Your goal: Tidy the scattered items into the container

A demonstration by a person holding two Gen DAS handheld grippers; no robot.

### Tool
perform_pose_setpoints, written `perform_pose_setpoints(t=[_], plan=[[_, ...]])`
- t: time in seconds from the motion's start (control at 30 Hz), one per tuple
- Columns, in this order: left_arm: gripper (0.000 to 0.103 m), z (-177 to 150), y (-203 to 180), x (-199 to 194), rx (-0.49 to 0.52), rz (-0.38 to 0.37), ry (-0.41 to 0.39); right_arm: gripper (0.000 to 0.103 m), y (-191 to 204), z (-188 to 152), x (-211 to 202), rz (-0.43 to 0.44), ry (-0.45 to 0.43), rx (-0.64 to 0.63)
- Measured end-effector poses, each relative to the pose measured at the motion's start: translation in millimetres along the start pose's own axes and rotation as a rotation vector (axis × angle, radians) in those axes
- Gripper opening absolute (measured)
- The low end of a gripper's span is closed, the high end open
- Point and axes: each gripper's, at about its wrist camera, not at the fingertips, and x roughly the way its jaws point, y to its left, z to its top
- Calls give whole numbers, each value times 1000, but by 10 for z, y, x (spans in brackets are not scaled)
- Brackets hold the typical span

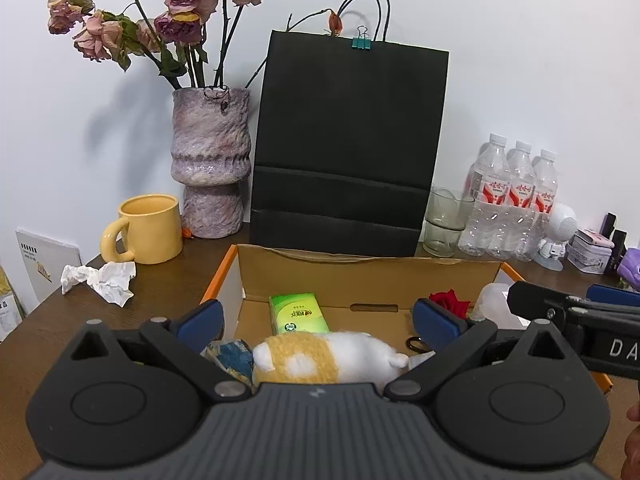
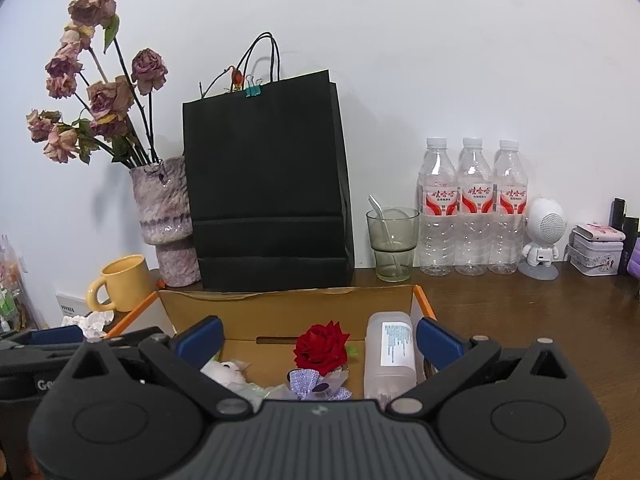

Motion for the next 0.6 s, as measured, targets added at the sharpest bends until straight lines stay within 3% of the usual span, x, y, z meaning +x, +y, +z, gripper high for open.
perform_pose_setpoints(t=[0.33, 0.5, 0.6], plan=[[103, -161, 81, -369, 48, -53, 6, 103, -50, -127, -317, 35, 29, -37], [103, -495, 177, -518, 63, -97, 76, 103, -62, -403, -583, 58, 77, -88], [101, -696, 163, -526, 89, -106, 126, 103, -23, -608, -627, 71, 148, -109]])
